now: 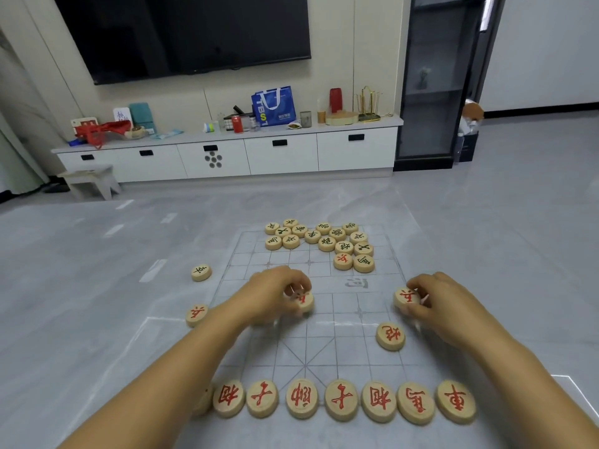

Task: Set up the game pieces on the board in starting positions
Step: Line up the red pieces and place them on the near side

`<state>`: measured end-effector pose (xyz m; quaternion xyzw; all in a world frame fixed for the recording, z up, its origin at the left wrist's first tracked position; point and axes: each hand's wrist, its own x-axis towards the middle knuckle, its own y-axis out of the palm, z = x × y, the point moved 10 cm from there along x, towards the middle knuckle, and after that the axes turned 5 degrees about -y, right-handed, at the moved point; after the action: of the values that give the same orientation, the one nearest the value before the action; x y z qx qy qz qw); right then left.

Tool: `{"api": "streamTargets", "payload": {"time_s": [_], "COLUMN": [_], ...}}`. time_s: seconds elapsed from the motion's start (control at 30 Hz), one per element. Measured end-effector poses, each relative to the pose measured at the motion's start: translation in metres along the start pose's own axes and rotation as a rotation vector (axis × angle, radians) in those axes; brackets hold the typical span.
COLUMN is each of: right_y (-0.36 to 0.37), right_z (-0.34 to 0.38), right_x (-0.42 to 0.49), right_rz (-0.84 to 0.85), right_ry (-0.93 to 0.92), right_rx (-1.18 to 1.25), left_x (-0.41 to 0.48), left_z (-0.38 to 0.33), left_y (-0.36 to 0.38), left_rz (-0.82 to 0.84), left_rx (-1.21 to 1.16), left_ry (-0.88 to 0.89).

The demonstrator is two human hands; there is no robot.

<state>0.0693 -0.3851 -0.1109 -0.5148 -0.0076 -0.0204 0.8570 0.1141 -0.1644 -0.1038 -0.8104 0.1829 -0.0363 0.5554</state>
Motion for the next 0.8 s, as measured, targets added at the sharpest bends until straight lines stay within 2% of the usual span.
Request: {"api": "streamTargets", "payload": {"time_s": [0.13,0.3,0.5,0.8], "right_y": [0.013,0.032,0.043,0.039], "right_z": [0.035,0.07,0.075,0.068], "right_x": [0.002,0.005,0.008,0.008], "right_rz": [0.007,0.048,0.096,0.124], "right_ry": [-0.098,-0.187,-0.184,-0.149], "right_rx": [0.006,-0.079,-0.178,-0.175], "left_x": [0.0,0.0,0.002,0.002], "left_z": [-0.003,0.007,0.008,0.009], "left_y": [0.018,0.017,0.019,0.019], "left_rz": [0.043,0.039,0.021,0.013], "left_rx": [0.079,-0.032,0.01,-0.012], "left_ry": [-0.009,-0.046,-0.02,-0.021]}}
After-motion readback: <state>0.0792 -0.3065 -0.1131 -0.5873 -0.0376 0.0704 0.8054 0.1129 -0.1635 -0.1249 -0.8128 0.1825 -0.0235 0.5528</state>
